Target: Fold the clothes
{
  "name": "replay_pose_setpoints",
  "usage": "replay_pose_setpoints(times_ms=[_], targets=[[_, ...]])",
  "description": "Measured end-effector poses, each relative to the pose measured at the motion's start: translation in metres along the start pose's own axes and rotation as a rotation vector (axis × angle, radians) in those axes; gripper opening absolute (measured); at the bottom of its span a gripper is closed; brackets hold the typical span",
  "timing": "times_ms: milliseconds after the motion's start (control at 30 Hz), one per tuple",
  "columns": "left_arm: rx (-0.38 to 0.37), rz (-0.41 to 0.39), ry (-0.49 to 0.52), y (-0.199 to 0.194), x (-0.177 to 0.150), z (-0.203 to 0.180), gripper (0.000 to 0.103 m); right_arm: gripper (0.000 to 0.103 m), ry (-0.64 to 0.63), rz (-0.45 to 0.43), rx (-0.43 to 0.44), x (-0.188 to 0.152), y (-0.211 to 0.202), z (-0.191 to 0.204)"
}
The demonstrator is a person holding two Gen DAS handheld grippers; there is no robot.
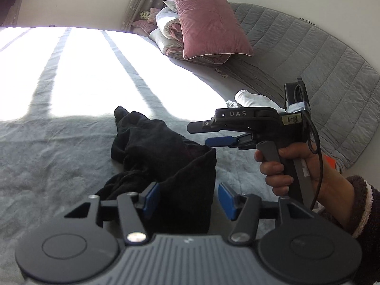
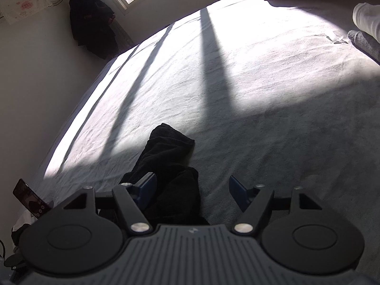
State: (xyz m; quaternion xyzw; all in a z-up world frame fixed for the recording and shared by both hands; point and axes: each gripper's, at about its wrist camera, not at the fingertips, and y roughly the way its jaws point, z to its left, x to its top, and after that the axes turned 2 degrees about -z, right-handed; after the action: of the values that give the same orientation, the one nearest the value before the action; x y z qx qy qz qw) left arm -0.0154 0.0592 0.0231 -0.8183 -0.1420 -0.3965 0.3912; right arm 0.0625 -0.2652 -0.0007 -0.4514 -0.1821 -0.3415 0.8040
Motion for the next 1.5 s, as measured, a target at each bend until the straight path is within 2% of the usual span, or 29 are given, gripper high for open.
replay_pose_setpoints(times_ms=[167,367,433,500,600,667,767,867,967,1200,1500], targets=[[0.087,-0.022,-0.072,0.023,0.016,0.007,0.056,0.06,0.041,0.017,0.067,0.001,0.009,-0.009],[0.164,0.01,-0.101,0.06,0.025,0.002,0.054,0.058,0.056,0.06,0.096,-0.002,0.023,-0.003],[0.189,0.02,-0.11,0.069,0.025,0.001,0.052,0.052,0.044,0.073,0.104,-0.003,0.027,-0.001],[0.212,0.025,-0.119,0.074,0.024,0.0,0.044,0.03,0.027,0.099,0.106,-0.007,0.032,0.002],[0.246,0.018,-0.132,0.077,0.024,0.001,0.019,0.014,0.007,0.117,0.1,-0.012,0.033,0.005],[0.27,-0.002,-0.143,0.074,0.025,0.003,0.011,0.009,-0.01,0.093,0.089,-0.013,0.029,0.008],[0.307,-0.043,-0.156,0.066,0.026,0.005,0.005,0.006,-0.037,0.037,0.052,-0.011,0.015,0.011],[0.348,-0.115,-0.143,0.049,0.027,0.004,0.005,0.006,-0.053,-0.018,0.01,-0.007,0.0,0.01],[0.403,-0.152,-0.125,0.035,0.028,0.007,0.005,0.006,-0.068,-0.08,-0.028,-0.003,-0.016,0.009],[0.484,-0.166,-0.148,0.011,0.024,0.024,0.004,0.005,-0.106,-0.185,-0.093,0.002,-0.055,0.001],[0.546,-0.149,-0.17,-0.01,0.013,0.038,0.004,0.005,-0.13,-0.19,-0.174,-0.01,-0.083,-0.019]])
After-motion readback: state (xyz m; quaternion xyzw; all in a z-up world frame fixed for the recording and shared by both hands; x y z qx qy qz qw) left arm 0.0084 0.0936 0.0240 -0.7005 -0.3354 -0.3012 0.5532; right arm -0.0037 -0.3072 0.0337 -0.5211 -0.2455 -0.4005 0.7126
